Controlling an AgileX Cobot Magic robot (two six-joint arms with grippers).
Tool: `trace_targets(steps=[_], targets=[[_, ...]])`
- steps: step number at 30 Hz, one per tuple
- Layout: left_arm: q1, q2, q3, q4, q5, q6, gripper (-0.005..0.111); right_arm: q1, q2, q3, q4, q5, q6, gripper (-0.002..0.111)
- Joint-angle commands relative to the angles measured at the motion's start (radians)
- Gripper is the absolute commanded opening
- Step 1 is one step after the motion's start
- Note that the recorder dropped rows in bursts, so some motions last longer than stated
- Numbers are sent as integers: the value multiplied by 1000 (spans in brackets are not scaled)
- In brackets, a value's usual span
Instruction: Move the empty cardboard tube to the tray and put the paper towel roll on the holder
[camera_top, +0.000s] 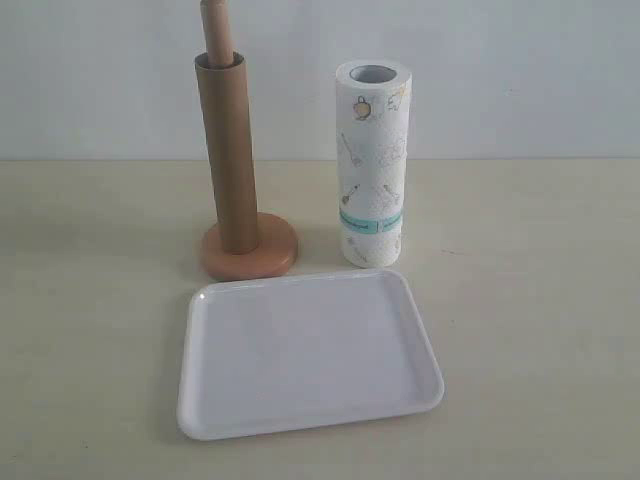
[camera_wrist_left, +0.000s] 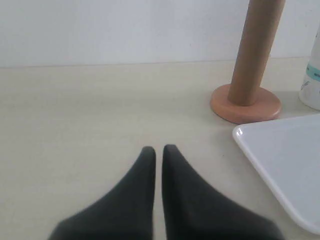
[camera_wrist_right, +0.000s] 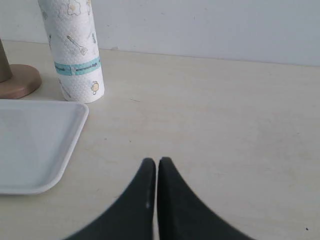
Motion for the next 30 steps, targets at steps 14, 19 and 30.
trace_targets(steps=[14,19,30], targets=[[2,-3,3,6,-53,5,4,-1,-5,0,2,-3,-3,1],[2,-3,3,5,-536,3,4,-1,-5,0,2,-3,-3,1],[2,117,-271,5,-754,101,4,-1,-5,0,2,-3,-3,1]])
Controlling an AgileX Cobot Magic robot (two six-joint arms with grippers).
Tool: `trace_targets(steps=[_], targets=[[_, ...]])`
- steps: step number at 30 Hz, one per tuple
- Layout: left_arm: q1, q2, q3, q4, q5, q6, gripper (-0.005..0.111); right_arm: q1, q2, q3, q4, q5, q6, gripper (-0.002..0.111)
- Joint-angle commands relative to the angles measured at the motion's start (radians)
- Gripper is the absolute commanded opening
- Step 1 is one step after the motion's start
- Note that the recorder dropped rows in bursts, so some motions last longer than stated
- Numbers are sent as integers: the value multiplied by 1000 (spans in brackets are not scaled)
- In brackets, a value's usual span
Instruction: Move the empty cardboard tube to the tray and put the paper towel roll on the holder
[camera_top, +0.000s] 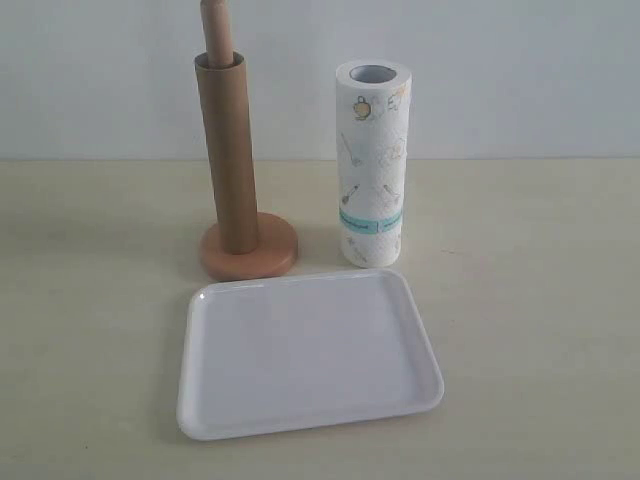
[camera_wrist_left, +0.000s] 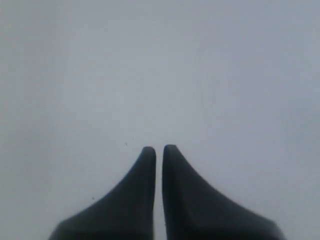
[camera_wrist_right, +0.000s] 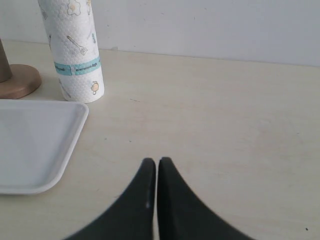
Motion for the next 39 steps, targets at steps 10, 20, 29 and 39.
trace_targets(steps=[10,20,29,39], targets=[[2,635,-409,33,419,-48,4,-1,-5,0,2,-3,-3,1],[2,935,-409,33,314,-79,4,-1,-5,0,2,-3,-3,1],[-1,1188,-409,196,122,-466,4,-1,-5,0,2,-3,-3,1],[-1,1544,-469,843,-602,-532,4,-1,-5,0,2,-3,-3,1]])
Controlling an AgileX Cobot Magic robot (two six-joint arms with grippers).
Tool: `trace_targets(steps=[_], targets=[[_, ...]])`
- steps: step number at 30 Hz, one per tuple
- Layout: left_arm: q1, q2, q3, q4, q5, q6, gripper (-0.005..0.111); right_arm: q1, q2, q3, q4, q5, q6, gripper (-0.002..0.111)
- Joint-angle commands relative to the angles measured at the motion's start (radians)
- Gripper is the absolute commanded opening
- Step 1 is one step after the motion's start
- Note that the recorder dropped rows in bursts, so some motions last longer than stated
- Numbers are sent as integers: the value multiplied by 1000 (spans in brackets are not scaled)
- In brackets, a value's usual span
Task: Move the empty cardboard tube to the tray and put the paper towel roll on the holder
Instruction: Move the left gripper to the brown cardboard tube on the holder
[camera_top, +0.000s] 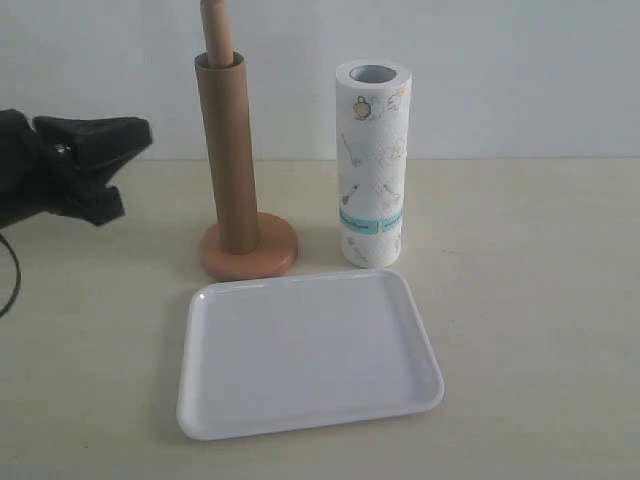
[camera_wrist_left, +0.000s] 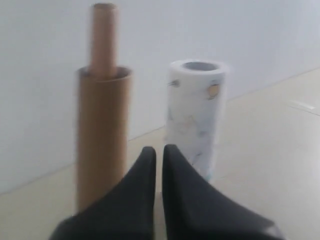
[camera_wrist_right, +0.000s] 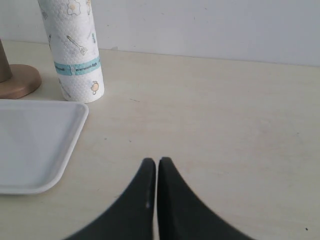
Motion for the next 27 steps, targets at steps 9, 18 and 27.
trace_targets(steps=[9,18,27], targets=[[-1,283,-164,75,-125,-63,12,-1,-5,0,2,-3,-3,1],[-1,336,-265,71,-99,-95,74,-1,-5,0,2,-3,-3,1],[-1,420,-378,67,-95,-95,73,-1,-5,0,2,-3,-3,1]])
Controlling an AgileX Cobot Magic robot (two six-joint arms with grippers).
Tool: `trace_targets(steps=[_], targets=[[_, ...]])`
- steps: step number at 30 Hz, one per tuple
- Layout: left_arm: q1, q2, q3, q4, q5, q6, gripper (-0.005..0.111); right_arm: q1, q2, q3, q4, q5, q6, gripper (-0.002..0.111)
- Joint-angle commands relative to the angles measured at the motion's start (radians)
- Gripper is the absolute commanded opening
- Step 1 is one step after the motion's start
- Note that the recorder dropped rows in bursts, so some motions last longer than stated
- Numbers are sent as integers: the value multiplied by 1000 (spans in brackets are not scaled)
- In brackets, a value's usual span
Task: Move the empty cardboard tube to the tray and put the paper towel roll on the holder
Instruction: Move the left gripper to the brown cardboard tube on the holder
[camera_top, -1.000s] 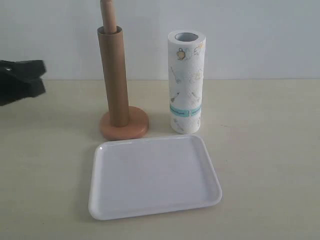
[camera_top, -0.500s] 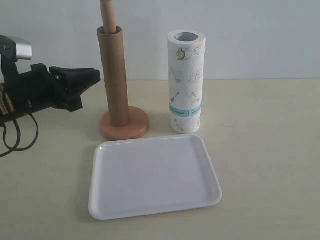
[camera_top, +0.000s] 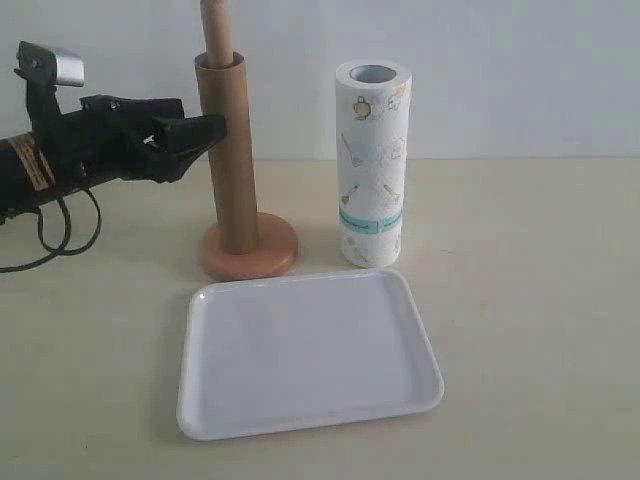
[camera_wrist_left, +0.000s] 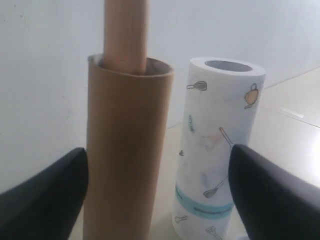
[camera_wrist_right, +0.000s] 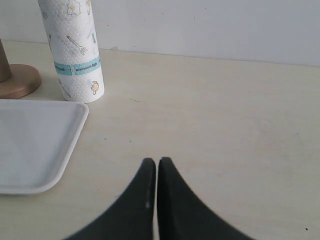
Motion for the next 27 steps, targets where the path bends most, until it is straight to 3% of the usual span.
trace_targets(steps=[1,10,16,18,23,27], targets=[[-1,53,-58,-3,8,-12,73,-1,-5,0,2,-3,-3,1],[-49,181,-191,-5,16,-11,73,-1,-5,0,2,-3,-3,1],[-105,233,-292,-7,120,-11,70,-1,-5,0,2,-3,-3,1],[-105,233,-304,-26,142,-11,56,-1,-5,0,2,-3,-3,1],[-94,199,-304,-57,165,-11,8,-1,-5,0,2,-3,-3,1],[-89,81,-304,-106,165,-15,4,-1,-5,0,2,-3,-3,1]])
